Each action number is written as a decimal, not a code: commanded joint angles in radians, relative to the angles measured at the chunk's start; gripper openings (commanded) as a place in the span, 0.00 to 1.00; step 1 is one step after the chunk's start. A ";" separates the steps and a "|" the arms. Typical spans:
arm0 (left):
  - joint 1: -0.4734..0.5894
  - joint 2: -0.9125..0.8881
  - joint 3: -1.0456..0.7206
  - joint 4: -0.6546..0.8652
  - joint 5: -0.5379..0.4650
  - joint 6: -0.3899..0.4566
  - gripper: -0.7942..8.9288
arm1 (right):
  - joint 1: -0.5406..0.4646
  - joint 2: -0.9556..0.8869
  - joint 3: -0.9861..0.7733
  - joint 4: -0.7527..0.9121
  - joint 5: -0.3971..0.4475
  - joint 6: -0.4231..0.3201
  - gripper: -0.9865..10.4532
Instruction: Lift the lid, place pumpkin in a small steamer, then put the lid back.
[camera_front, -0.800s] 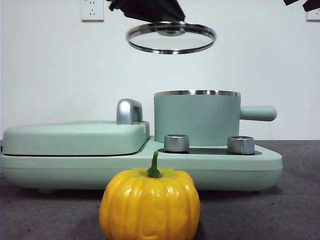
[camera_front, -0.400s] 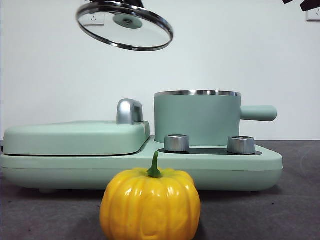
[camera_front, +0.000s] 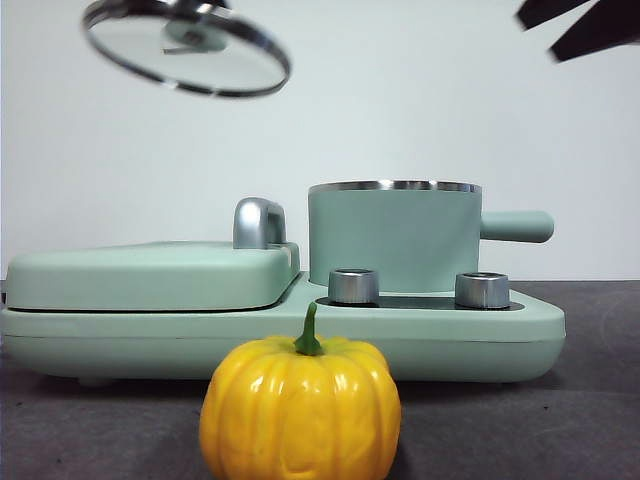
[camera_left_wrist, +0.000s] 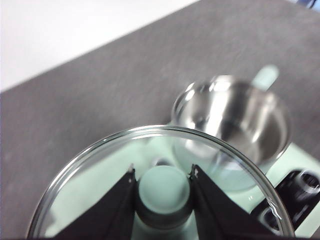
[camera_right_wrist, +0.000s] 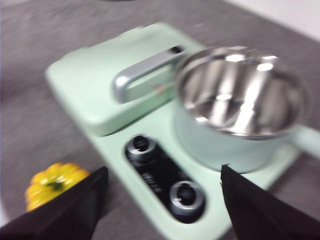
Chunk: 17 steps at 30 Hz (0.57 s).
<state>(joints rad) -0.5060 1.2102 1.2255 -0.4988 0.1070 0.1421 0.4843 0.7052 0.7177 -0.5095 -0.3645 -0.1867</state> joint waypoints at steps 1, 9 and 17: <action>0.019 -0.037 -0.024 0.024 -0.007 -0.003 0.09 | 0.082 0.053 0.017 0.005 0.001 -0.011 0.40; 0.085 -0.101 -0.049 0.019 -0.007 -0.005 0.09 | 0.314 0.241 0.017 0.011 0.066 -0.011 0.40; 0.098 -0.114 -0.049 0.021 -0.007 -0.004 0.09 | 0.481 0.403 0.017 0.070 0.147 -0.008 0.48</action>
<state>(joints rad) -0.4068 1.0992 1.1530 -0.5053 0.1017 0.1383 0.9459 1.0866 0.7177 -0.4553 -0.2283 -0.1867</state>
